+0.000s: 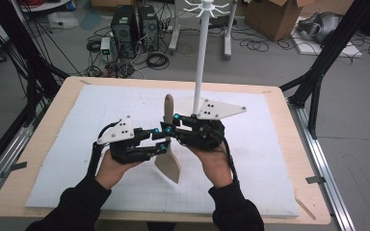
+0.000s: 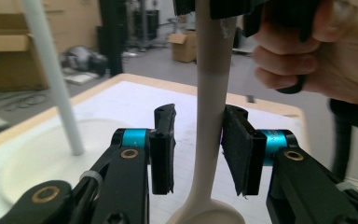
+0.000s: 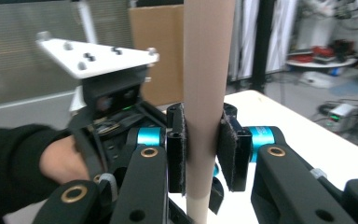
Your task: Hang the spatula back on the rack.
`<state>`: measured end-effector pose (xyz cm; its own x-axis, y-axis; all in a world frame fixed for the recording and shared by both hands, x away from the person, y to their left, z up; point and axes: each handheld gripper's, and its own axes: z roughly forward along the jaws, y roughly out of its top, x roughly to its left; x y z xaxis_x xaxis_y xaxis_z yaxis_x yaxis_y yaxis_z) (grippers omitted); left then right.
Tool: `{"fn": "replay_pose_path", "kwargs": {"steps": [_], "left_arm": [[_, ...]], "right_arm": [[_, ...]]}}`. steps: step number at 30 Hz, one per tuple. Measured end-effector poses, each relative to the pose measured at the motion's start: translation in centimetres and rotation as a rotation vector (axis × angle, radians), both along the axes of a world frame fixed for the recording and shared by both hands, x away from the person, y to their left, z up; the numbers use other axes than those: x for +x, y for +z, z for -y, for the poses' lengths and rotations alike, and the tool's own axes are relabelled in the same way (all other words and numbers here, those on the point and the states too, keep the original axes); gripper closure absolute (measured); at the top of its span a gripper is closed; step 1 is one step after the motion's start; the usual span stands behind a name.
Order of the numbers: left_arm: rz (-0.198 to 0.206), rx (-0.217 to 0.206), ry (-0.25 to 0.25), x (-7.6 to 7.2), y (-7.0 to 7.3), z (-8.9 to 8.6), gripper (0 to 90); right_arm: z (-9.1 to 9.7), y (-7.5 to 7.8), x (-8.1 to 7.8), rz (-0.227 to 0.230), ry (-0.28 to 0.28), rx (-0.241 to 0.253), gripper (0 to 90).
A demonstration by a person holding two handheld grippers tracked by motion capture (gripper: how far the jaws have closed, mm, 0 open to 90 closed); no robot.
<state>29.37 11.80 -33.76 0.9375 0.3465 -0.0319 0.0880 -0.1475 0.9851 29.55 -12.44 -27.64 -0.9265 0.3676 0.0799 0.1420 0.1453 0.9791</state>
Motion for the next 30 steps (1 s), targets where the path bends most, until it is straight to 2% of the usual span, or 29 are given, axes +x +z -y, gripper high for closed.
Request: {"fn": "replay_pose_path", "kwargs": {"steps": [1,2,4,6,9,11,12,13,14,15,16,17,20,22,23,24,25,28,29,30], "left_arm": [[0.000,0.000,0.000,0.0,0.0,0.0,64.1],[-0.005,0.007,-0.019,0.1,-0.1,0.0,64.3],[-0.011,0.007,-0.072,0.1,-0.3,0.2,67.6],[0.004,0.012,-0.084,0.0,-0.3,0.2,77.7],[0.009,0.012,-0.097,-0.1,-0.3,0.4,78.1],[0.018,0.008,-0.080,-0.2,-0.3,0.4,78.2],[0.027,0.011,-0.067,-0.3,-0.3,0.5,78.3],[0.030,0.011,-0.049,-0.4,-0.2,0.5,78.3],[0.031,0.012,-0.036,-0.4,-0.2,0.6,78.2],[0.033,0.017,-0.016,-0.5,-0.2,0.6,78.2],[0.032,0.013,0.005,-0.5,-0.2,0.7,78.3],[0.034,0.011,0.020,-0.5,-0.2,0.7,78.3],[0.040,0.000,0.082,-0.7,-0.3,0.9,78.2],[0.038,-0.006,0.086,-0.7,-0.3,1.0,78.2],[0.038,-0.006,0.086,-0.7,-0.3,1.0,78.2],[0.037,-0.007,0.088,-0.8,-0.3,1.1,78.2],[0.040,-0.008,0.088,-0.8,-0.3,1.1,78.2],[0.031,-0.014,0.073,-0.7,-0.4,1.1,77.9],[0.023,-0.027,0.048,-0.6,-0.5,1.1,72.9],[0.006,-0.041,0.024,-0.4,-0.5,1.0,72.9]], "right_arm": [[0.0,0.0,0.0,0.000,0.000,0.000,75.0],[0.1,0.0,0.1,-0.015,0.042,0.006,75.0],[0.2,0.0,0.1,-0.020,0.080,0.017,75.0],[0.3,0.0,0.2,-0.016,0.097,0.016,75.0],[0.4,-0.1,0.2,-0.017,0.115,0.020,74.8],[0.5,-0.2,0.2,-0.019,0.115,0.036,73.7],[0.5,-0.2,0.2,-0.013,0.108,0.050,68.3],[0.5,-0.2,0.2,-0.013,0.108,0.050,68.3],[0.5,-0.2,0.1,-0.011,0.083,0.062,55.6],[0.5,-0.2,-0.1,-0.006,0.033,0.065,52.2],[0.4,-0.3,-0.2,0.003,0.023,0.059,52.1],[0.2,-0.4,-0.6,0.026,-0.019,0.050,50.9],[-0.3,-0.6,-1.0,0.041,-0.060,0.040,54.6],[-0.4,-0.6,-1.1,0.047,-0.078,0.028,63.8],[-0.4,-0.6,-1.1,0.047,-0.078,0.028,63.8],[-0.4,-0.6,-1.0,0.043,-0.080,0.031,68.1],[-0.4,-0.6,-1.0,0.042,-0.083,0.036,73.6],[-0.2,-0.6,-0.7,0.034,-0.075,0.044,75.1],[0.1,-0.6,-0.6,0.022,-0.060,0.040,75.4],[0.1,-0.6,-0.6,0.022,-0.060,0.040,75.4]]}}
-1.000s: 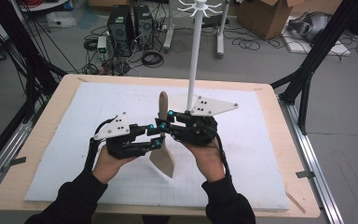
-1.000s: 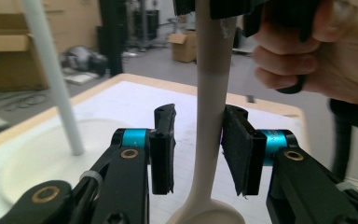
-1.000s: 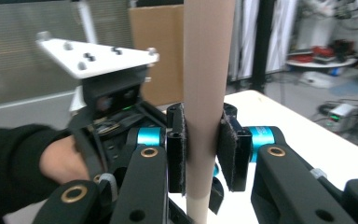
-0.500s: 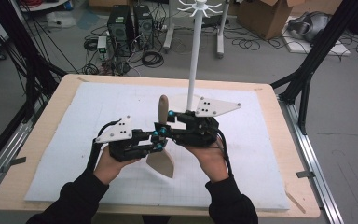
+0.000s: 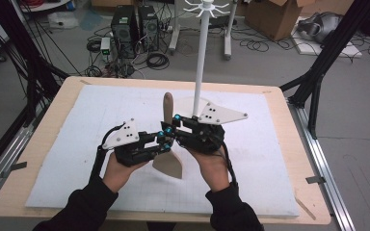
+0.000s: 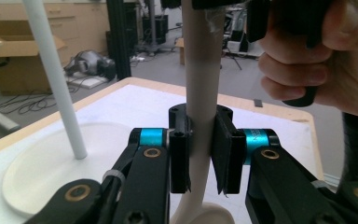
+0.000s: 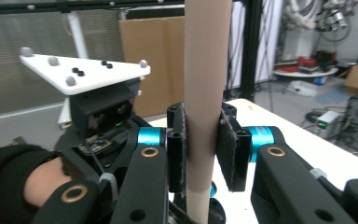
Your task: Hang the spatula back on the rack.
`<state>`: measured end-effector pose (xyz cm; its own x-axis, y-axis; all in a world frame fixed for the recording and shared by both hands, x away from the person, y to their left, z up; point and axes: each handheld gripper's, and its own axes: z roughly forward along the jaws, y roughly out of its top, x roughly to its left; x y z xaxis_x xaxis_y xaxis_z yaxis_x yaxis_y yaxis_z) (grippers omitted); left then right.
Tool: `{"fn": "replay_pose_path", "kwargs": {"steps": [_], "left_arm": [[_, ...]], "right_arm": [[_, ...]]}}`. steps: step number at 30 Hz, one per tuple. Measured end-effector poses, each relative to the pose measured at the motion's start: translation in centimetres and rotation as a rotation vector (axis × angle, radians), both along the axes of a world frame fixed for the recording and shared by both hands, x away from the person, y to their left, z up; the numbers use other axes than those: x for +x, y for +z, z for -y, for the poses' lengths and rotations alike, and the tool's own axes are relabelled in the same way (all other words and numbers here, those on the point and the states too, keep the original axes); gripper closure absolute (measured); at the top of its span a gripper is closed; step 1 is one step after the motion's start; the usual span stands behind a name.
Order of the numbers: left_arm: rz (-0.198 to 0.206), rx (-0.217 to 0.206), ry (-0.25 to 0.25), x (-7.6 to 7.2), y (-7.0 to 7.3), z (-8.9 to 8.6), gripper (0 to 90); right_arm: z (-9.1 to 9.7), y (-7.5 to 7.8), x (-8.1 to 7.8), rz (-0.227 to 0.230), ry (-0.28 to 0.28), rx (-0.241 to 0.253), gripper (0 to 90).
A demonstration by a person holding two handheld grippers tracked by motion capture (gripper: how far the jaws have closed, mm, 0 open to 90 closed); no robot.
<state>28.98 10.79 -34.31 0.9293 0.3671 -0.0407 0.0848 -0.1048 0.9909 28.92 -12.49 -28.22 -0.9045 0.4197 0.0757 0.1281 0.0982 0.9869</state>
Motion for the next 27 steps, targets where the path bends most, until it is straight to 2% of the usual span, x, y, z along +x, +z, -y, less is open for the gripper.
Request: {"fn": "replay_pose_path", "kwargs": {"steps": [1,2,3,4,6,9,10,11,12,17,20,23,27], "left_arm": [[-0.026,-0.001,-0.012,0.2,-0.1,-0.1,63.2],[-0.043,0.000,-0.019,0.3,-0.2,-0.3,47.6],[-0.045,-0.001,-0.024,0.3,-0.3,-0.5,43.9],[-0.040,-0.004,-0.023,0.4,-0.5,-0.9,43.9],[-0.043,-0.007,-0.024,0.4,-0.7,-1.7,31.8],[-0.033,0.000,-0.004,0.4,-0.9,-3.2,25.5],[-0.034,0.006,0.001,0.3,-1.0,-3.7,25.5],[-0.033,0.011,0.029,0.2,-1.0,-4.6,21.8],[-0.033,0.011,0.029,0.2,-1.0,-4.6,21.2],[-0.039,0.001,0.063,0.2,-1.4,-6.9,21.2],[-0.047,0.003,0.085,0.3,-2.0,-8.1,21.5],[-0.052,0.022,0.107,0.3,-2.5,-8.9,22.3],[-0.071,0.037,0.125,0.2,-3.3,-9.8,22.5]], "right_arm": [[0.1,0.0,0.1,-0.006,0.006,-0.007,75.4],[0.4,-0.1,0.3,-0.013,0.013,-0.025,75.4],[0.5,-0.1,0.3,-0.012,0.014,-0.033,75.5],[0.5,-0.1,0.3,-0.012,0.014,-0.033,75.5],[1.2,0.0,0.6,-0.017,0.027,-0.033,75.5],[2.0,0.3,1.2,-0.027,0.048,-0.015,75.5],[2.0,0.3,1.2,-0.027,0.048,-0.015,75.5],[2.6,0.6,1.8,-0.032,0.057,-0.004,75.5],[2.6,0.6,1.8,-0.032,0.057,-0.004,75.5],[3.8,1.8,3.3,-0.027,0.062,0.004,75.5],[4.2,2.7,4.2,-0.017,0.056,-0.008,75.5],[4.5,4.0,5.4,-0.006,0.043,-0.020,75.5],[4.7,4.7,6.3,0.001,0.042,-0.023,75.5]]}}
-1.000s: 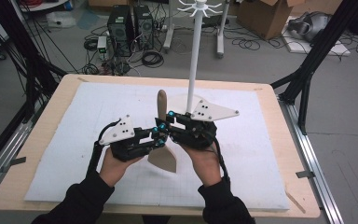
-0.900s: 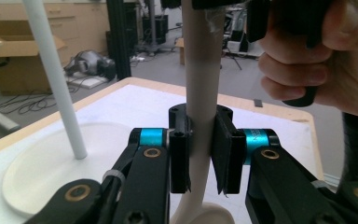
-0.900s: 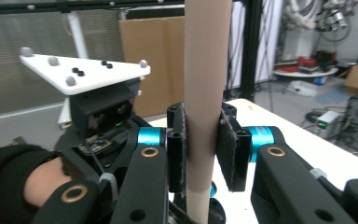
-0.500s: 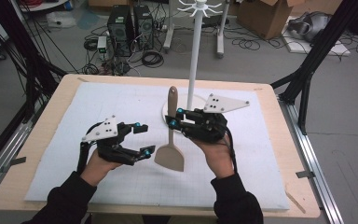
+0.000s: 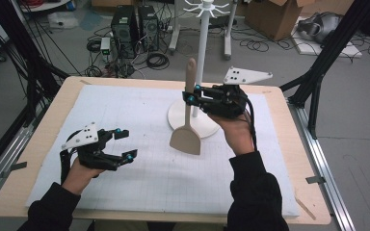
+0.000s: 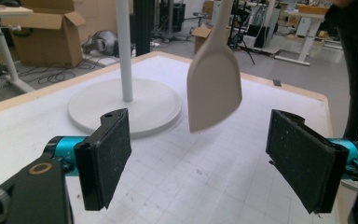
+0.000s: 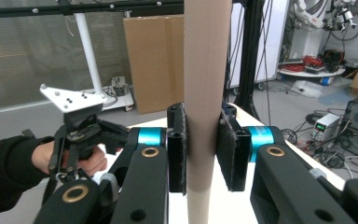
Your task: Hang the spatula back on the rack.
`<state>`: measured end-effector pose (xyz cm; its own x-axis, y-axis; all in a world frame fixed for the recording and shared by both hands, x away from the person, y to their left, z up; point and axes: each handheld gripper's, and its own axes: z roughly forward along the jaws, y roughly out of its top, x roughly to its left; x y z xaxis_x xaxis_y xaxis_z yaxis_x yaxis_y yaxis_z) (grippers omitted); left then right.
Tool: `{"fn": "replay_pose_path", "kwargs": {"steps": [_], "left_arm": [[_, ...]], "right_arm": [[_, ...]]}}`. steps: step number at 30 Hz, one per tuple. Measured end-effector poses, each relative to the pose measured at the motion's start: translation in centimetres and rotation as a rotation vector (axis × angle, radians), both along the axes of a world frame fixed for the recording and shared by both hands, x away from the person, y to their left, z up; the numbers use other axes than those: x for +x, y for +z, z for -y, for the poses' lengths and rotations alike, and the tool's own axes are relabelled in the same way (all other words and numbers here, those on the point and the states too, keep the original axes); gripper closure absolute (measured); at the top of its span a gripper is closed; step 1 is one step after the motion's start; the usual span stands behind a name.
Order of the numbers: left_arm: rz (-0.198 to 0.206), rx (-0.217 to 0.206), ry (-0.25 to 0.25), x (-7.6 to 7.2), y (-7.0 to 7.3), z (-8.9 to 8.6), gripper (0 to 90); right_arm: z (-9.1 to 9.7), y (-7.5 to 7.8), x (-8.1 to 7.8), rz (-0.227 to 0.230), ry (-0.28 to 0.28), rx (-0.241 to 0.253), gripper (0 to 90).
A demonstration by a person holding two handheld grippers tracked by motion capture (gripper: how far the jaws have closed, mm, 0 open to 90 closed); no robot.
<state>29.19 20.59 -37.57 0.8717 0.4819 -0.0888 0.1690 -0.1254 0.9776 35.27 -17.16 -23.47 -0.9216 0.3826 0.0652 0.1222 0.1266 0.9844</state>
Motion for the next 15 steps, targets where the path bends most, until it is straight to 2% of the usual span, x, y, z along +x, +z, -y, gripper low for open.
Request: {"fn": "replay_pose_path", "kwargs": {"steps": [3,15], "left_arm": [[-0.004,0.001,-0.001,0.0,-0.3,-0.3,22.8],[-0.004,-0.003,-0.003,0.0,-0.5,-0.3,22.9]], "right_arm": [[0.0,0.4,1.3,-0.007,-0.007,-0.015,75.5],[-0.9,2.9,4.2,-0.002,-0.035,-0.016,75.6]]}}
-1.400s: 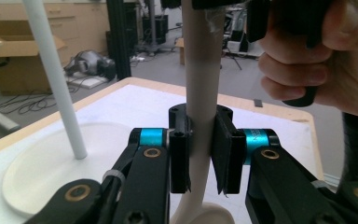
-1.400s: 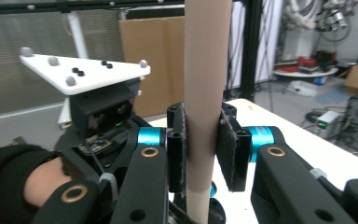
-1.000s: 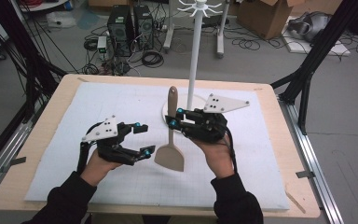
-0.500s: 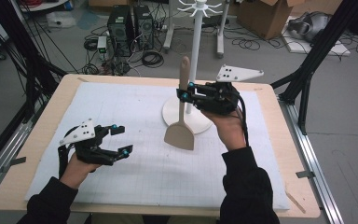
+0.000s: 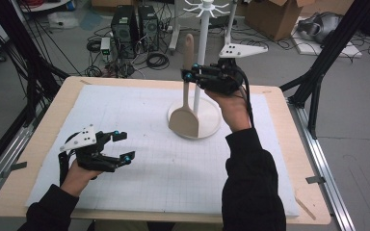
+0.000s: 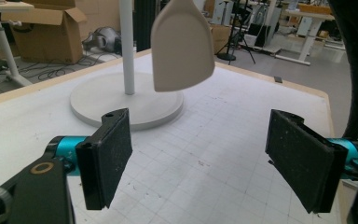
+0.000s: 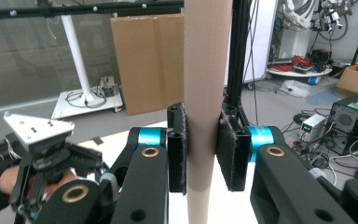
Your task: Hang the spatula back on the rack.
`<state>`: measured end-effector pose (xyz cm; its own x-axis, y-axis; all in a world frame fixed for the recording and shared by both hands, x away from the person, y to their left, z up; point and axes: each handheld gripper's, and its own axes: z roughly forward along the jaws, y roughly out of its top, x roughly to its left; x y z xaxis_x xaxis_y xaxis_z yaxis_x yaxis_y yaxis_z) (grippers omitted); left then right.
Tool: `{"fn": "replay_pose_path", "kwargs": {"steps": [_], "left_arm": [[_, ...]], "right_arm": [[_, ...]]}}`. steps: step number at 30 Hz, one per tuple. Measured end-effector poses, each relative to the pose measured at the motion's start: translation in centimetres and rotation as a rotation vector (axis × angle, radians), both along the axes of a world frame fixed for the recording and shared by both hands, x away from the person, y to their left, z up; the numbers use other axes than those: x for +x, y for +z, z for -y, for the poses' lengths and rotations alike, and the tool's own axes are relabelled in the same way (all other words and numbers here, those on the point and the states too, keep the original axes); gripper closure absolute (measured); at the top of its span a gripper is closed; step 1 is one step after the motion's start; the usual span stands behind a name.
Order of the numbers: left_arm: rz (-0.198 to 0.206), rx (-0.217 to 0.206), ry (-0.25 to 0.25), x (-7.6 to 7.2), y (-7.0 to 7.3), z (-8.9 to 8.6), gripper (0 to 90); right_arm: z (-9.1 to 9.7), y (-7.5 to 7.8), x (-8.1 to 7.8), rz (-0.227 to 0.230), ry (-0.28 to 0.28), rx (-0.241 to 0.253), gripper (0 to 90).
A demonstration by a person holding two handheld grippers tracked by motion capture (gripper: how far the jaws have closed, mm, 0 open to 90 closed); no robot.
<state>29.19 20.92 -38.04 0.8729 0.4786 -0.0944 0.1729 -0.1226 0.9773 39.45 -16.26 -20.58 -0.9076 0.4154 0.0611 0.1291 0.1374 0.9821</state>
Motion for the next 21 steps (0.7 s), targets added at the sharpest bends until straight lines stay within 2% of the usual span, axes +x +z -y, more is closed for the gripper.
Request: {"fn": "replay_pose_path", "kwargs": {"steps": [1,11,21], "left_arm": [[0.000,-0.005,-0.002,0.0,0.0,0.0,22.9],[0.000,-0.009,0.005,0.0,0.0,-0.2,22.9],[0.001,-0.008,0.000,0.0,0.0,-0.2,23.0]], "right_arm": [[-0.1,0.5,0.7,-0.006,-0.007,0.002,75.6],[0.4,2.1,3.2,-0.028,-0.073,0.001,75.6],[0.8,2.1,4.6,-0.065,-0.096,-0.006,75.6]]}}
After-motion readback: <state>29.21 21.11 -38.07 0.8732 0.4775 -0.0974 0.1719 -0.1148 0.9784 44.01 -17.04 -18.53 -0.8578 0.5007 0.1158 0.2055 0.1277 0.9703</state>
